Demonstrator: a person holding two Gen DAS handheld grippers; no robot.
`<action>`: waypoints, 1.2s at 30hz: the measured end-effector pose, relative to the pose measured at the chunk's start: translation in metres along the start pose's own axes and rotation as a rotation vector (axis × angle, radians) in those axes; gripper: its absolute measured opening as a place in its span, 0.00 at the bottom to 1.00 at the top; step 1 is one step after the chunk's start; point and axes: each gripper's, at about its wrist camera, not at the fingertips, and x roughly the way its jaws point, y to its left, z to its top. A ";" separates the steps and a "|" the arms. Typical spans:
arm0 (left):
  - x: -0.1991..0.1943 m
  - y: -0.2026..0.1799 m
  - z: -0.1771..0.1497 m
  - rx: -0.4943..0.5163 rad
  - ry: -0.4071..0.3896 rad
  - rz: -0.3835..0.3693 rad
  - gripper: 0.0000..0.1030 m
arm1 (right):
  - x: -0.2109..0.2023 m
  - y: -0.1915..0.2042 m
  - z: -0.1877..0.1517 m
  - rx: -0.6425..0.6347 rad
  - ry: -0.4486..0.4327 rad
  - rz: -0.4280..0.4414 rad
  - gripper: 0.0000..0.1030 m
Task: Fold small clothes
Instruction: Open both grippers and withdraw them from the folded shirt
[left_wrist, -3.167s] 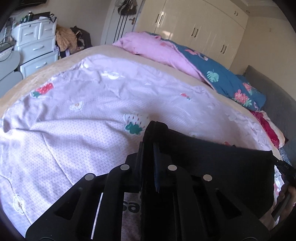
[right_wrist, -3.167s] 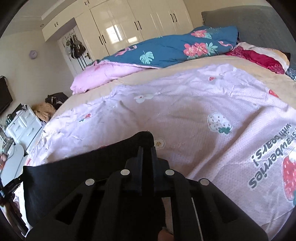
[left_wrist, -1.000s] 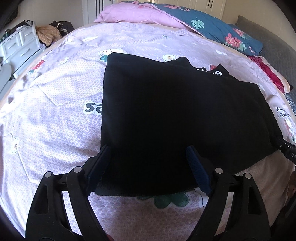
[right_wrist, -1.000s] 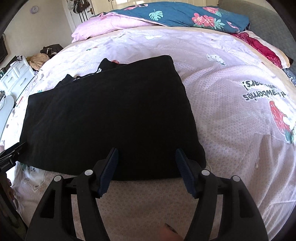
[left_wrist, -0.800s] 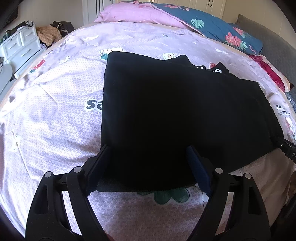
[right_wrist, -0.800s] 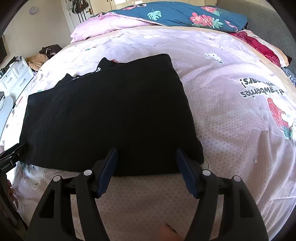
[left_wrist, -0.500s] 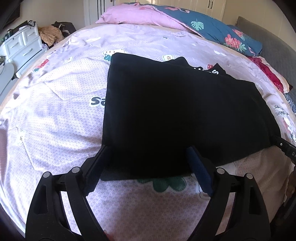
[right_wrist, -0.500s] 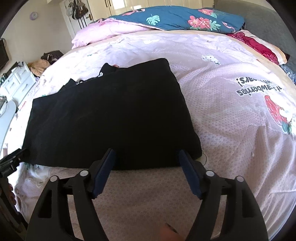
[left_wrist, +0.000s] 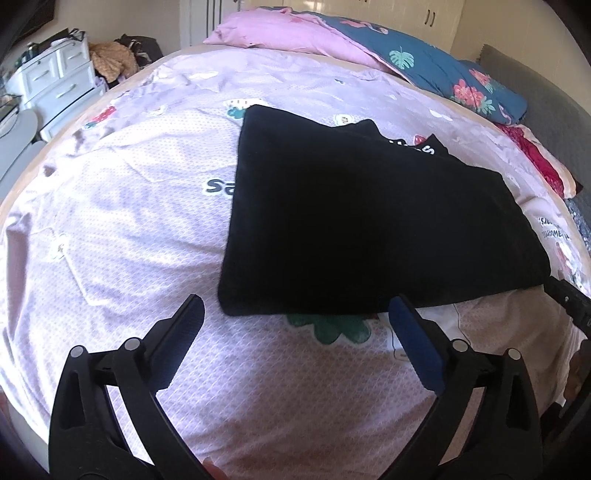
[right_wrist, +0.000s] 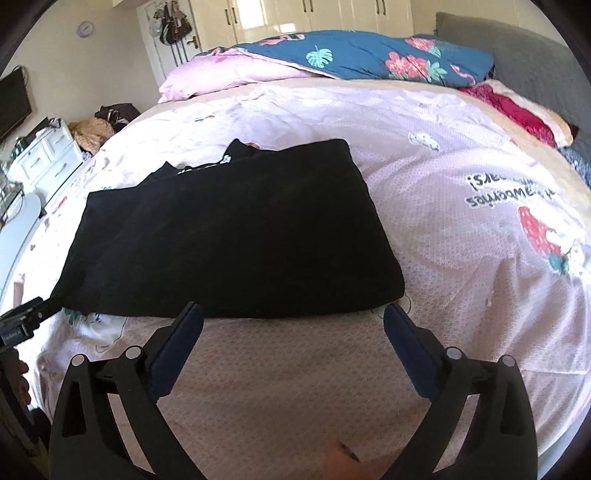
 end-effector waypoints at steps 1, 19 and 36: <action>-0.002 0.001 0.000 -0.005 -0.002 -0.001 0.91 | -0.001 0.003 0.000 -0.009 -0.002 -0.002 0.96; -0.029 0.048 -0.008 -0.107 -0.039 0.032 0.91 | -0.012 0.076 -0.006 -0.167 -0.008 0.050 0.96; -0.024 0.091 0.017 -0.199 -0.055 0.083 0.91 | 0.008 0.183 -0.014 -0.385 0.009 0.132 0.96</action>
